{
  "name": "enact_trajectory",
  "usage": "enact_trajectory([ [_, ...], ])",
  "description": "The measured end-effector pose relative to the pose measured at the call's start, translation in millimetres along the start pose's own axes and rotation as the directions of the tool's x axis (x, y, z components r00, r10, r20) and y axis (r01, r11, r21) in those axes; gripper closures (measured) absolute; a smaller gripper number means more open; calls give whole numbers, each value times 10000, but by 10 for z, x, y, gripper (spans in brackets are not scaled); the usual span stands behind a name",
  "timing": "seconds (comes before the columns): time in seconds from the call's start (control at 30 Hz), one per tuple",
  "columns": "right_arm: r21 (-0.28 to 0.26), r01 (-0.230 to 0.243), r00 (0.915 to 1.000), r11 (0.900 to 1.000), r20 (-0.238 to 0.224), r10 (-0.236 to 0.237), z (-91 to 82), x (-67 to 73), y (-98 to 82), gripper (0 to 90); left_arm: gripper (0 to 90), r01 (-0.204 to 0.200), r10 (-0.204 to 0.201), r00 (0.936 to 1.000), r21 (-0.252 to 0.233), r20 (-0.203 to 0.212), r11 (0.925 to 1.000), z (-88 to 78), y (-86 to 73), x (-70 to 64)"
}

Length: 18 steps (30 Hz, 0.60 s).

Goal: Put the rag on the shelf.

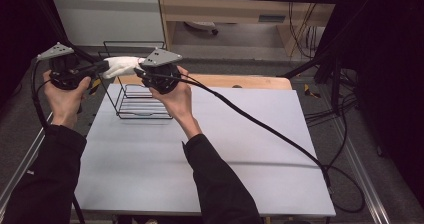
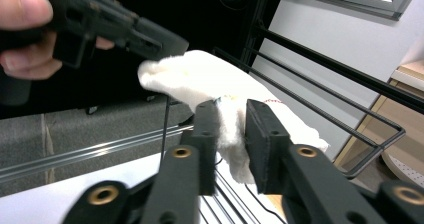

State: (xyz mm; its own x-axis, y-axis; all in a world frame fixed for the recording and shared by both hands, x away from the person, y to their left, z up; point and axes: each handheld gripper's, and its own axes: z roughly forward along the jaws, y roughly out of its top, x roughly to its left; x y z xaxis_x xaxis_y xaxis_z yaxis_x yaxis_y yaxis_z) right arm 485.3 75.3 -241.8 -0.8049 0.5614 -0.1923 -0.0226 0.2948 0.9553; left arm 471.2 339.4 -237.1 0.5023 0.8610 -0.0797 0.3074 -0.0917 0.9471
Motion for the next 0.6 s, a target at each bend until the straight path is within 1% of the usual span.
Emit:
enact_trajectory([
  [0.03, -22, -57, 10000, 10000, -11, 56, -9, 2, 6, 689, 897, 3, -3, 10000, 44, 21, 10000, 8, -17, -2],
  [0.07, -114, -86, 10000, 9999, 1, 86, -26, 5, 20, 679, 897, 3, -4, 10000, 79, 48, 10000, 14, -28, -3],
  [0.13, -236, -92, 10000, 9997, 0, 92, -52, 5, 45, 642, 897, -97, 97, 10000, 144, 16, 9998, 27, -57, -10],
  [0.2, -327, -179, 9998, 9993, -17, 178, -76, -4, 72, 644, 897, -183, 183, 9998, 209, -4, 9996, 44, -90, -19],
  [0.23, -354, -234, 9997, 9991, -33, 233, -83, -12, 80, 665, 897, -189, 189, 9998, 237, 1, 9995, 52, -105, -22],
  [0.27, -288, -322, 9994, 9991, -104, 319, -86, -21, 86, 713, 897, -222, 223, 9998, 260, -10, 9994, 63, -122, -27],
  [0.3, -141, -502, 9985, 9986, -242, 499, -83, -29, 84, 753, 897, -244, 245, 9997, 273, -23, 9993, 69, -132, -30],
  [0.33, -61, -581, 9979, 9983, -290, 579, -78, -31, 79, 788, 897, -277, 278, 9996, 277, -40, 9992, 77, -146, -35],
  [0.43, 451, -674, 9968, 9967, -395, 692, -31, -24, 33, 868, 897, -369, 371, 9993, 279, -88, 9989, 91, -187, -46],
  [0.5, 794, -755, 9962, 9940, -375, 787, 22, -28, -15, 893, 897, -377, 379, 9992, 264, -81, 9989, 95, -210, -51],
  [0.6, 1075, -804, 9961, 9909, -288, 840, 100, -37, -80, 900, 896, -455, 459, 9988, 273, -171, 9986, 105, -238, -58],
])
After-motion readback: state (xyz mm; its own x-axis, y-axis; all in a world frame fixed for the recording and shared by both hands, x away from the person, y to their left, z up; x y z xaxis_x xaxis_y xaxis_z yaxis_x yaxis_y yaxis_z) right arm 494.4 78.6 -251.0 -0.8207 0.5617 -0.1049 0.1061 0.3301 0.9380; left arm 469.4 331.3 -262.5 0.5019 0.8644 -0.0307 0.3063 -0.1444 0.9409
